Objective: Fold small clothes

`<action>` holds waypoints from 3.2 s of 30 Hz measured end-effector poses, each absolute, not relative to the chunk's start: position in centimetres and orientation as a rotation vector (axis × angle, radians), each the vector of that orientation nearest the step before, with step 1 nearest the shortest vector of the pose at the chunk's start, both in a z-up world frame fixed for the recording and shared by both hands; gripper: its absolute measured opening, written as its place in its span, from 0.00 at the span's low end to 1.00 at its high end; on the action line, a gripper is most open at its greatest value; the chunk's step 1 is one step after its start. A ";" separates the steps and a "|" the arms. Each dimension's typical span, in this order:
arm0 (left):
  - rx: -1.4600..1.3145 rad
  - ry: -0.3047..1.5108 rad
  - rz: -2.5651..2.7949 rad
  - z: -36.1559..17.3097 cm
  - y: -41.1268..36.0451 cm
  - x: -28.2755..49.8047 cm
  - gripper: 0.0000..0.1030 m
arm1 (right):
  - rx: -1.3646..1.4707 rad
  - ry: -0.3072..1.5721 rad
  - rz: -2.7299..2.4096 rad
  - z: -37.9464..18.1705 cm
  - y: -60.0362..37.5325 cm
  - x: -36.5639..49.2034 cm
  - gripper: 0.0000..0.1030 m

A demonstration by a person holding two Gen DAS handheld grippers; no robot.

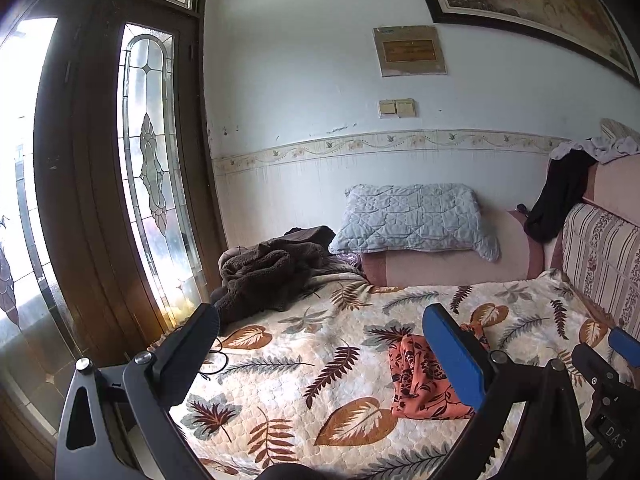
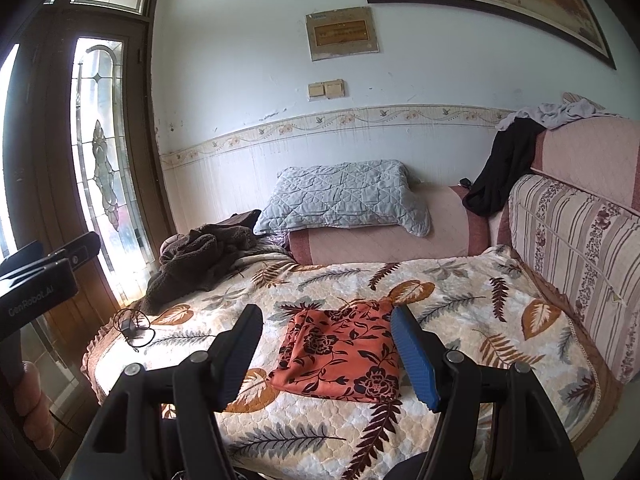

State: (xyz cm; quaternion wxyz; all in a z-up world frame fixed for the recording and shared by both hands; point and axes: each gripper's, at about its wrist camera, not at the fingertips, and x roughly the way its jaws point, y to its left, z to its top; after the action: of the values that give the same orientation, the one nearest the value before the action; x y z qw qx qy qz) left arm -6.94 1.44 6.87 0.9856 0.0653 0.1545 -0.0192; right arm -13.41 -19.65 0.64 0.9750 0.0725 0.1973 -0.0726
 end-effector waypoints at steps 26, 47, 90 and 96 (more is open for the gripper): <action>0.130 0.389 -0.074 4.1 0.7 -3.1 0.98 | 0.140 0.446 -0.167 -1.1 -20.3 -10.6 0.68; 0.124 0.434 -0.089 2.5 1.1 -1.0 0.98 | 0.096 0.483 -0.154 -2.5 -19.5 -8.0 0.68; 0.203 0.725 -0.098 -9.9 -4.4 8.0 1.00 | 0.349 0.774 -0.100 -15.7 -27.9 0.7 0.64; 0.156 0.574 -0.115 -3.9 -2.5 3.1 1.00 | 0.260 0.668 -0.094 -10.8 -25.8 -3.7 0.65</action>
State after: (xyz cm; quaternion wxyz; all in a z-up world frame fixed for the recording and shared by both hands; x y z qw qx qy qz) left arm 3.06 -2.54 -3.90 0.9545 0.0769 0.2826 -0.0566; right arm -3.73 -25.75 -10.76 0.9354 0.1273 0.3267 -0.0458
